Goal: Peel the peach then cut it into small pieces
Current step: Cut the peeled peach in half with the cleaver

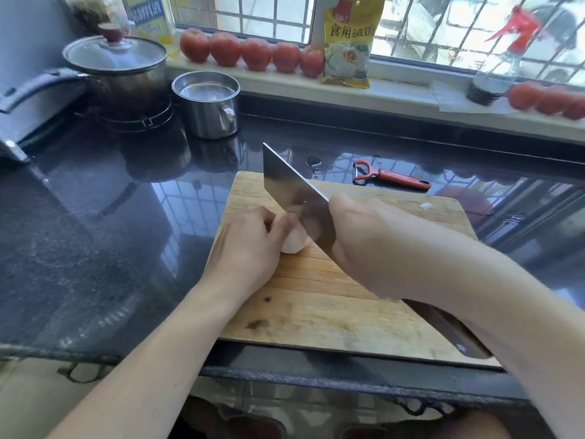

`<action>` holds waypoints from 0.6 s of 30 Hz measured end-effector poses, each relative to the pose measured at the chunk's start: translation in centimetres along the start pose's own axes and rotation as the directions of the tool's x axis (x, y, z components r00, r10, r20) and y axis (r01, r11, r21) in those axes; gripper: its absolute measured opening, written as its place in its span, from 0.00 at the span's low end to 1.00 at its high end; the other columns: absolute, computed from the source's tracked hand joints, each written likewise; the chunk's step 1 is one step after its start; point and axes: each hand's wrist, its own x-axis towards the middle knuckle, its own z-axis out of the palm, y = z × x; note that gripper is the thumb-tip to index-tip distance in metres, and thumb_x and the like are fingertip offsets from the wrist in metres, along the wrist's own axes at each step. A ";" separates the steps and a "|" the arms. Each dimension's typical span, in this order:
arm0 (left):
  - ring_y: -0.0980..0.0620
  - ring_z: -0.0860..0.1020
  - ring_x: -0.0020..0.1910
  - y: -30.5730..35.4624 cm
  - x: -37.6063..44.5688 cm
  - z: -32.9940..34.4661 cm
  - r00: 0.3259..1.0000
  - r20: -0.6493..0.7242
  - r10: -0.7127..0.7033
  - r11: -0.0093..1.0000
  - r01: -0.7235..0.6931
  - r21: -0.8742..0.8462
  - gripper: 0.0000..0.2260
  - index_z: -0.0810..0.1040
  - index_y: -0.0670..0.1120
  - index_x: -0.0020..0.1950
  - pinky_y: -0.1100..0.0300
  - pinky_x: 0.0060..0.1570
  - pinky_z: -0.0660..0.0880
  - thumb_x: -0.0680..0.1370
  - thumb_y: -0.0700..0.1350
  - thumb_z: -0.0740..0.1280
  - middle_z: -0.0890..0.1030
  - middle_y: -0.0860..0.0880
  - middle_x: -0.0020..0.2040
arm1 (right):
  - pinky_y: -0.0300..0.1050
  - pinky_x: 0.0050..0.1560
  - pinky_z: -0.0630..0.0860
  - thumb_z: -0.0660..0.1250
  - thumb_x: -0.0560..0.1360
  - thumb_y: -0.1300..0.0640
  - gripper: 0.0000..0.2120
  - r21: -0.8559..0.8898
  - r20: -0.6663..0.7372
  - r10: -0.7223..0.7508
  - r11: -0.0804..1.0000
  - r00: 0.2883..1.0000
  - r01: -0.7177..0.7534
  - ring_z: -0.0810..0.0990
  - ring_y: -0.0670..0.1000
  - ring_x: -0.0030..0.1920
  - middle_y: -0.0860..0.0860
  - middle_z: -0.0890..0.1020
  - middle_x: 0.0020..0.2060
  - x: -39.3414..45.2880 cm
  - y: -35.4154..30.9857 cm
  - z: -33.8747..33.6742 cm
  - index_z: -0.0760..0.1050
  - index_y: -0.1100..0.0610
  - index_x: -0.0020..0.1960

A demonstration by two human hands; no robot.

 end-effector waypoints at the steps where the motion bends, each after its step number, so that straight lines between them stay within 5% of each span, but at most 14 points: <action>1: 0.50 0.78 0.52 0.0 -0.3 0.2 0.999 -0.032 0.008 1.000 -0.009 -0.013 0.18 0.82 0.51 0.53 0.49 0.53 0.76 0.82 0.63 0.60 0.81 0.55 0.51 | 0.47 0.33 0.69 0.56 0.79 0.62 0.10 0.024 0.020 0.009 1.000 1.000 -0.010 0.72 0.51 0.34 0.51 0.72 0.39 -0.2 -0.2 -0.3 0.59 0.50 0.45; 6: 0.57 0.76 0.57 0.3 -2.2 1.1 0.993 -0.100 0.057 0.990 -0.069 -0.126 0.15 0.79 0.54 0.60 0.53 0.57 0.77 0.79 0.61 0.67 0.77 0.59 0.58 | 0.47 0.30 0.64 0.59 0.79 0.60 0.08 0.012 -0.039 0.008 1.000 0.999 -0.007 0.72 0.51 0.36 0.49 0.70 0.38 -1.4 -0.5 0.3 0.60 0.50 0.47; 11: 0.60 0.77 0.56 -0.1 -2.2 1.3 0.998 -0.042 0.044 0.974 -0.053 -0.221 0.12 0.75 0.57 0.56 0.52 0.56 0.78 0.77 0.58 0.72 0.78 0.60 0.56 | 0.45 0.28 0.61 0.57 0.81 0.60 0.12 0.047 -0.071 0.021 0.999 0.997 -0.018 0.69 0.48 0.33 0.50 0.70 0.35 -2.7 -0.6 1.7 0.56 0.50 0.44; 18: 0.61 0.80 0.52 1.0 -2.3 0.8 0.991 -0.136 0.017 0.962 -0.053 -0.268 0.14 0.79 0.56 0.55 0.51 0.54 0.80 0.73 0.61 0.71 0.81 0.60 0.54 | 0.48 0.29 0.69 0.56 0.82 0.57 0.09 0.127 -0.160 0.036 0.992 0.986 -0.016 0.73 0.50 0.34 0.49 0.74 0.35 -2.7 0.3 2.1 0.59 0.49 0.45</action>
